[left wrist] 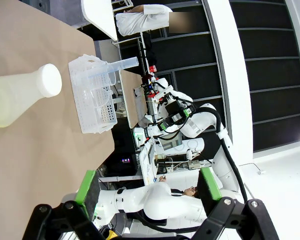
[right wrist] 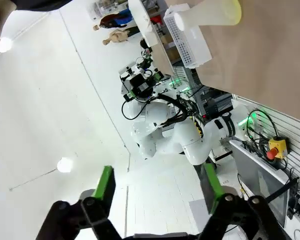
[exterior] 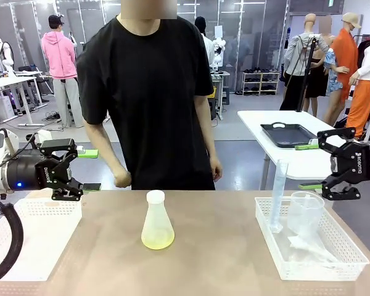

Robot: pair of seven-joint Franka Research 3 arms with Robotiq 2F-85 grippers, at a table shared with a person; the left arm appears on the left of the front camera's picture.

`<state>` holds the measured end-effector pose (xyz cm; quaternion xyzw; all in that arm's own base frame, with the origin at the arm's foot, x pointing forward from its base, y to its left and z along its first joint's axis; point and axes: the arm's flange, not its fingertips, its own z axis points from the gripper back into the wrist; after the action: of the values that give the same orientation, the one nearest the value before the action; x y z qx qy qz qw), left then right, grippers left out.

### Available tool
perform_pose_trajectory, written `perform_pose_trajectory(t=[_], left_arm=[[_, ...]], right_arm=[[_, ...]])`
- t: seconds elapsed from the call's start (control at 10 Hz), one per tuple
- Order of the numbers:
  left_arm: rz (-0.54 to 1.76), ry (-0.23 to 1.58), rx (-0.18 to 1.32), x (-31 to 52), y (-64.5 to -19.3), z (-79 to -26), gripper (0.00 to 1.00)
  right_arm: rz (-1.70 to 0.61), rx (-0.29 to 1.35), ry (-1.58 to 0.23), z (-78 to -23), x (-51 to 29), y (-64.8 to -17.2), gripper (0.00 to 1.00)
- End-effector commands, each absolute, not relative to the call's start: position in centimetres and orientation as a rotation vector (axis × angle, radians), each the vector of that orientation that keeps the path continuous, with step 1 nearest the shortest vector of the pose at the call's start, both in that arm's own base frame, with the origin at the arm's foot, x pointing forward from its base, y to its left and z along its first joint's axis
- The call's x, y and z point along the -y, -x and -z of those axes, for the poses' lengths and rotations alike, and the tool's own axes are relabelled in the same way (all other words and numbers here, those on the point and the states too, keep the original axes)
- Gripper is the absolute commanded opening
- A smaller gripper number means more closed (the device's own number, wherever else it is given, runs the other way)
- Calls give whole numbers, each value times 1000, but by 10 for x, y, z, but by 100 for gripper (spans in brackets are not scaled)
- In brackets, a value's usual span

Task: Prepare the solutions needed for the experiment.
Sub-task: When the human places the Big flask in the center of the table, pick up the Big flask and place it in the left Organizing basket.

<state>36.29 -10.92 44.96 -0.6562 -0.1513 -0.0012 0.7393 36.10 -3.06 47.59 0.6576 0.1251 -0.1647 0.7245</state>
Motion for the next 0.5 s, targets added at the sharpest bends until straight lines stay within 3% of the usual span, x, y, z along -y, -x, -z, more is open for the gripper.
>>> perform_pose_trajectory(t=[0.0,0.4], left_arm=[[6,1436,338,108,-363,-451,100],[6,1436,338,108,-363,-451,100]], right_arm=[[276,-286,-1484,-473,27,-364,100],[363,-276,-1451,-476,31,-361,100]])
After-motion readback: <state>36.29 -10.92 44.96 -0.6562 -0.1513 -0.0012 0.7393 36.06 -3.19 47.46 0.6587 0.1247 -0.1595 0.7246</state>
